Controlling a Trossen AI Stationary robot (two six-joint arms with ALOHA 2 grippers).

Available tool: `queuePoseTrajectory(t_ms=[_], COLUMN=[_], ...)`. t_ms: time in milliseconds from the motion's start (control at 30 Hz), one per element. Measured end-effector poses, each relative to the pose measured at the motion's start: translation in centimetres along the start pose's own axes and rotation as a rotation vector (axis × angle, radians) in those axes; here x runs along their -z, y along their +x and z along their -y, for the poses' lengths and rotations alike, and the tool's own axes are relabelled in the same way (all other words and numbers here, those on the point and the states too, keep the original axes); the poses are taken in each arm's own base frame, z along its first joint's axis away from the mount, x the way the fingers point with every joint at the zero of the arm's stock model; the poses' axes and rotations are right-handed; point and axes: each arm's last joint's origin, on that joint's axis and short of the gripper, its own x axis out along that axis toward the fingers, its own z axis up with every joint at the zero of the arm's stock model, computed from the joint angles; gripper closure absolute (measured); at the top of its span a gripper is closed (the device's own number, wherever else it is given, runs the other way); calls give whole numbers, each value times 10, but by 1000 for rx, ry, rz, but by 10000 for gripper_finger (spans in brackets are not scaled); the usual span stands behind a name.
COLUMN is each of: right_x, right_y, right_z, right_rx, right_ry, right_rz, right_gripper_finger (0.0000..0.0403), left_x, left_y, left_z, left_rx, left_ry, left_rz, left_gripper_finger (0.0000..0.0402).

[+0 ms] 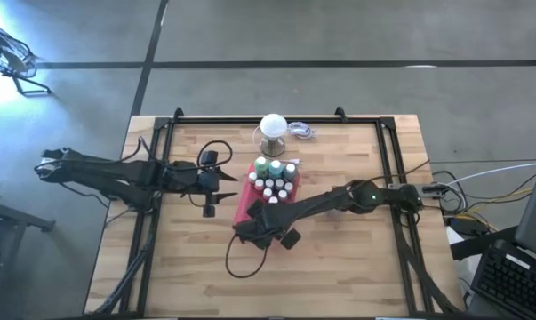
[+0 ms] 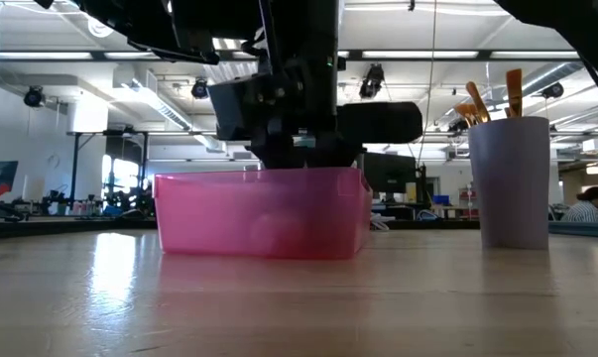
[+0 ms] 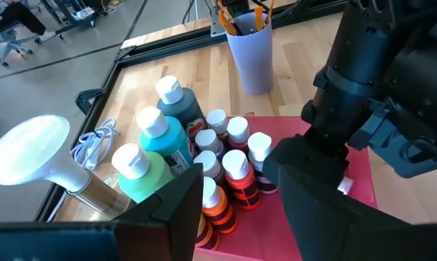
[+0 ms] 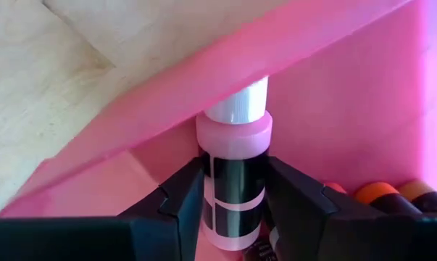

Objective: Pick & Place Paint Supplies
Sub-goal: Put the small pink paint bottle into the red bin

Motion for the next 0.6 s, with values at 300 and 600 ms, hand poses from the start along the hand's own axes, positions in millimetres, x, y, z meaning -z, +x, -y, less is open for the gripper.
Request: queuePoseTrajectory(t_ms=[300,600], right_x=[-1,0], right_y=[1,-1], right_z=[1,2], right_rx=[1,3], right_ry=[-3,-18], right_rz=[13,20], right_gripper_finger=[284,325], left_x=[0,0], left_y=[0,0], left_z=[0,0], left_rx=[0,0], left_ry=[0,0], left_rz=[-1,-1], left_gripper_finger=[215,215])
